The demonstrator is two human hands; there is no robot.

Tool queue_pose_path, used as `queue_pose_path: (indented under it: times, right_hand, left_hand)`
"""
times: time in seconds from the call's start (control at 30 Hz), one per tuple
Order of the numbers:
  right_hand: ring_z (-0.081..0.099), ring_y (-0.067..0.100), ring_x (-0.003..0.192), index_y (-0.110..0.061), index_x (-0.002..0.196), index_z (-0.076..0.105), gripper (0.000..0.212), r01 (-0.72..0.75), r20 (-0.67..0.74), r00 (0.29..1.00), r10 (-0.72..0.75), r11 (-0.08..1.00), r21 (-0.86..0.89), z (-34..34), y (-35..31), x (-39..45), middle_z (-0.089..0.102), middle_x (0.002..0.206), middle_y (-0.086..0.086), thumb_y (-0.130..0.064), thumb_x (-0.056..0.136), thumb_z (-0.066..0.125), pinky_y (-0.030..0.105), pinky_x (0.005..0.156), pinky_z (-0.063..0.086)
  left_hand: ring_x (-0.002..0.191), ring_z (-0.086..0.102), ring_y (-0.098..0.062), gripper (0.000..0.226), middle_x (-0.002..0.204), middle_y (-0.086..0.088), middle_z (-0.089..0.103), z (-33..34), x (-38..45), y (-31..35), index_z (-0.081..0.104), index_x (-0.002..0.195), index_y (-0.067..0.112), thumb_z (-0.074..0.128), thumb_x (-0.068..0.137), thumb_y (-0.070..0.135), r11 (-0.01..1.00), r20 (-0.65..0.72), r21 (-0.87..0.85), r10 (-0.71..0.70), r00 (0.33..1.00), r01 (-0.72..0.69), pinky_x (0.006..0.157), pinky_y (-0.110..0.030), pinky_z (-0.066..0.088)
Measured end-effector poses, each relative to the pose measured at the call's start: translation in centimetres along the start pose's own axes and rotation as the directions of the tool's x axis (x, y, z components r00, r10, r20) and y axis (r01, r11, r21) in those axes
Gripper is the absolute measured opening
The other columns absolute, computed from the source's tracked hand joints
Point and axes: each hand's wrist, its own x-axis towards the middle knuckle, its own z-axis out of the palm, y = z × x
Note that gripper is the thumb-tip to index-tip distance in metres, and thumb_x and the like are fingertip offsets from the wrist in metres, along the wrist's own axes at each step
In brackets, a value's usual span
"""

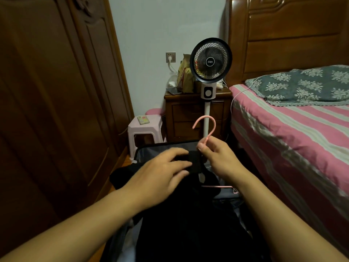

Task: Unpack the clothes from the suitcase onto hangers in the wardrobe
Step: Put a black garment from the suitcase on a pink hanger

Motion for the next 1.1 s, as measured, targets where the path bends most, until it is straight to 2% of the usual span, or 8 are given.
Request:
queue_pose_path:
  times: [0.1, 0.23, 0.4, 0.57, 0.7, 0.8, 0.97, 1.1]
  right_hand:
    - [0.054, -0.005, 0.068, -0.027, 0.087, 0.060, 0.018, 0.032, -0.074, 0.997, -0.034, 0.999, -0.022, -0.2, -0.1, -0.6, 0.063, 0.079, -0.010, -0.022, 0.103, 0.053, 0.022, 0.069, 0.042]
    - [0.058, 0.006, 0.078, -0.026, 0.089, 0.060, 0.017, 0.037, -0.122, 0.992, -0.041, 0.999, -0.030, -0.3, -0.4, -0.9, 0.065, 0.087, -0.004, -0.021, 0.103, 0.052, 0.025, 0.071, 0.044]
    - [0.054, -0.003, 0.072, -0.026, 0.084, 0.057, 0.019, 0.086, -0.210, 0.972, -0.103, 0.992, -0.088, -1.5, -0.4, -0.5, 0.062, 0.083, -0.005, -0.019, 0.101, 0.053, 0.013, 0.067, 0.040]
    - [0.054, -0.006, 0.071, -0.027, 0.083, 0.057, 0.020, 0.105, -0.202, 0.972, -0.122, 0.990, -0.091, -1.4, -0.8, -1.1, 0.062, 0.082, -0.007, -0.018, 0.101, 0.055, 0.008, 0.064, 0.040]
    - [0.056, -0.002, 0.072, -0.023, 0.087, 0.061, 0.013, 0.166, -0.076, 0.982, -0.174, 0.981, -0.095, -0.1, -1.9, -1.6, 0.062, 0.078, -0.008, -0.018, 0.099, 0.058, 0.016, 0.067, 0.043]
    - [0.056, 0.002, 0.074, -0.018, 0.091, 0.064, 0.009, 0.218, 0.017, 0.976, -0.218, 0.963, -0.157, 1.0, -2.8, -1.9, 0.063, 0.080, -0.007, -0.020, 0.098, 0.059, 0.022, 0.069, 0.044]
    - [0.051, 0.012, 0.102, -0.023, 0.109, 0.061, 0.020, 0.289, -0.073, 0.938, -0.338, 0.882, -0.372, 2.0, -0.8, -1.8, 0.059, 0.107, -0.005, -0.037, 0.096, 0.054, 0.031, 0.086, 0.043]
    - [0.053, 0.028, 0.067, -0.025, 0.072, 0.041, 0.026, 0.089, -0.263, 0.924, -0.279, 0.823, -0.561, 2.5, 3.5, -4.2, 0.046, 0.068, -0.001, -0.037, 0.094, 0.045, 0.037, 0.058, 0.036]
  left_hand:
    - [0.128, 0.047, -0.017, 0.038, 0.132, 0.001, 0.056, -1.1, -1.9, -2.8, 0.064, 0.132, 0.024, 0.048, 0.099, 0.031, 0.984, -0.214, 0.117, -0.106, 0.971, 0.133, 0.106, -0.033, 0.038]
    - [0.109, 0.063, -0.016, 0.047, 0.115, 0.011, 0.066, -2.3, -3.2, -5.4, 0.059, 0.122, 0.036, 0.023, 0.103, 0.060, 0.901, 0.059, 0.129, -0.424, 0.904, 0.414, 0.091, -0.038, 0.052]
    - [0.053, 0.061, -0.031, 0.046, 0.082, 0.001, 0.054, -3.6, -5.7, -6.4, 0.057, 0.101, 0.022, 0.023, 0.104, 0.054, 0.818, -0.040, 0.521, -0.262, 0.964, 0.244, 0.041, -0.039, 0.050]
    - [0.069, 0.057, -0.032, 0.050, 0.088, -0.009, 0.055, -4.3, -4.6, -5.5, 0.069, 0.120, 0.014, 0.035, 0.103, 0.046, 0.732, -0.089, 0.666, -0.107, 0.990, 0.139, 0.054, -0.038, 0.043]
    - [0.110, 0.058, -0.023, 0.050, 0.117, 0.001, 0.062, -3.0, -0.4, -2.1, 0.060, 0.133, 0.026, 0.032, 0.103, 0.055, 0.948, 0.107, 0.274, -0.200, 0.974, 0.164, 0.088, -0.041, 0.050]
    - [0.101, 0.063, -0.021, 0.028, 0.104, 0.001, 0.069, -0.9, 2.0, 0.0, 0.064, 0.107, 0.024, 0.042, 0.106, 0.042, 0.951, 0.205, -0.074, -0.281, 0.937, 0.301, 0.087, -0.042, 0.050]
    - [0.098, 0.065, -0.023, 0.018, 0.101, 0.000, 0.071, 0.0, 0.7, -1.5, 0.067, 0.106, 0.024, 0.053, 0.103, 0.034, 0.945, 0.061, 0.002, -0.326, 0.943, 0.326, 0.084, -0.041, 0.051]
    - [0.095, 0.067, -0.031, 0.020, 0.096, -0.004, 0.073, -0.5, -1.3, -4.2, 0.065, 0.100, 0.025, 0.052, 0.099, 0.040, 0.884, -0.160, -0.062, -0.466, 0.870, 0.463, 0.079, -0.040, 0.053]
